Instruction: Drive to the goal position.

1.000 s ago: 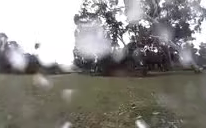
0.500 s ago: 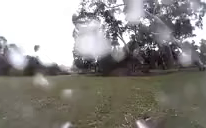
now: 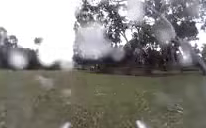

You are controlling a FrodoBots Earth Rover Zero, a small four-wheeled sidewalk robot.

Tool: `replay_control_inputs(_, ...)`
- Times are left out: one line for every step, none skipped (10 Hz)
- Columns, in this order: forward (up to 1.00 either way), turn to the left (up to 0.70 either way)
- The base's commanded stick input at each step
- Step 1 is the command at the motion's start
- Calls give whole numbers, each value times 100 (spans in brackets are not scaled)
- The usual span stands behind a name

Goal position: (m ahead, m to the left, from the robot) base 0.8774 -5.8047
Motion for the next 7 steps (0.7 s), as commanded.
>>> replay_control_inputs(100,0)
replay_control_inputs(100,0)
replay_control_inputs(100,0)
replay_control_inputs(100,0)
replay_control_inputs(100,0)
replay_control_inputs(100,0)
replay_control_inputs(100,0)
